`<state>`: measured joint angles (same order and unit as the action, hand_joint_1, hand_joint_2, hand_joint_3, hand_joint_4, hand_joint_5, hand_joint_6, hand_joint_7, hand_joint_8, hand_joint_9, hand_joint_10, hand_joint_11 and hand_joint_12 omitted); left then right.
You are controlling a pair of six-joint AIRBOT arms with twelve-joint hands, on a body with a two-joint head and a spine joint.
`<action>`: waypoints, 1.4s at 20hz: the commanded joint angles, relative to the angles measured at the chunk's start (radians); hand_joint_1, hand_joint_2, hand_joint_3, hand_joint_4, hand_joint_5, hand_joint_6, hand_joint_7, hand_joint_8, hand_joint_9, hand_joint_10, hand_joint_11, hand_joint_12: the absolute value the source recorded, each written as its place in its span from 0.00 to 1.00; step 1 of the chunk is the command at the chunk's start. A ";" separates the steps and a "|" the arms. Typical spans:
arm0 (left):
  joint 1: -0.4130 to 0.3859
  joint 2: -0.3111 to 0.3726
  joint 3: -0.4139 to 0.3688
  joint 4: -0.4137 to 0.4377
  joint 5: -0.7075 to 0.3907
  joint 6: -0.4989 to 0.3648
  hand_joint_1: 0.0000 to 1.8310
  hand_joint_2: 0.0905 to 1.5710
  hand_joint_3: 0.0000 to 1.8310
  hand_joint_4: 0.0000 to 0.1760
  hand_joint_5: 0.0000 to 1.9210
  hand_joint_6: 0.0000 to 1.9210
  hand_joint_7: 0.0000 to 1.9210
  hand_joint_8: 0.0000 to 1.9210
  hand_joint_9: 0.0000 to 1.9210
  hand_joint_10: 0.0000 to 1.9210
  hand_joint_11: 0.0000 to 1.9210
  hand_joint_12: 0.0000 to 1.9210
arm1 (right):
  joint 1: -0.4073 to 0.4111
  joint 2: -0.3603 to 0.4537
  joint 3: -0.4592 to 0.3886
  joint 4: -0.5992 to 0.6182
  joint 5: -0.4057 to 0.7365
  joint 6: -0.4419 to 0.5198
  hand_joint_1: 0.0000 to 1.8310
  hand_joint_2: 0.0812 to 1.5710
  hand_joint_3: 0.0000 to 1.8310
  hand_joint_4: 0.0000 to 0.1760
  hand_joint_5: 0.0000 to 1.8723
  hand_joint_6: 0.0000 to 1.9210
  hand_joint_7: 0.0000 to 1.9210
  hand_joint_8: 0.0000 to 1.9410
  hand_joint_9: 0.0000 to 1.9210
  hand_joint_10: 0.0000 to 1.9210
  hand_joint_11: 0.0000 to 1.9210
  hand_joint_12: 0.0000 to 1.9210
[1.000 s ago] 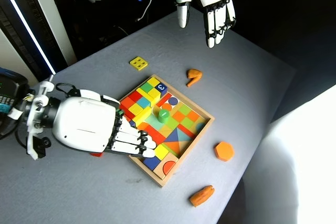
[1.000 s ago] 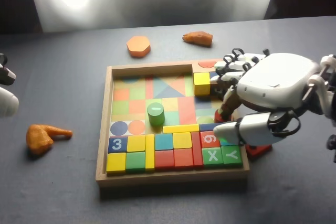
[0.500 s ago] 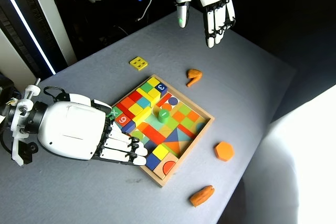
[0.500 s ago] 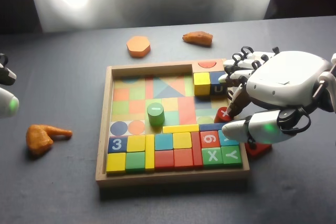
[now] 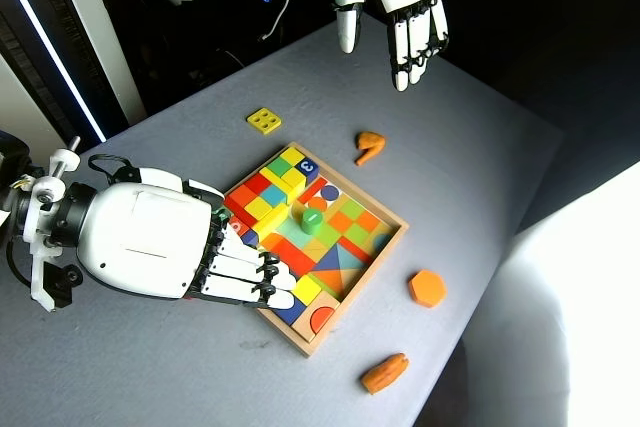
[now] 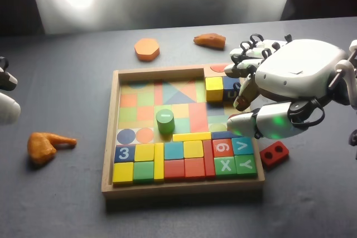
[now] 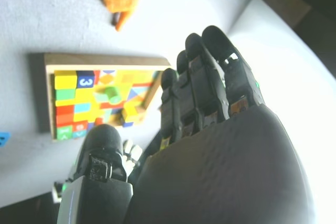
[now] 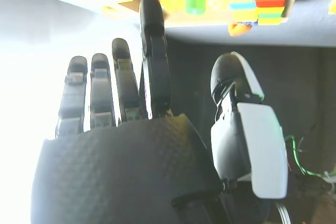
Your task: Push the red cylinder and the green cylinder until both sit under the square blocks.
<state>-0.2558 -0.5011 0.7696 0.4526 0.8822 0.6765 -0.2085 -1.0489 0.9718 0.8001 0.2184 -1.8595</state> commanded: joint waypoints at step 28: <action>-0.009 0.008 0.003 0.042 -0.068 0.001 0.04 0.85 0.00 0.22 0.14 0.00 0.16 0.00 0.20 0.00 0.00 0.60 | 0.039 -0.353 0.203 -0.012 0.165 0.062 0.00 0.77 0.00 0.00 0.44 0.00 0.11 0.00 0.02 0.01 0.00 0.00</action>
<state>-0.2558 -0.5011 0.7700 0.4557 0.8764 0.6765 -0.1715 -1.4101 1.1744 0.8082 0.3046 -1.8042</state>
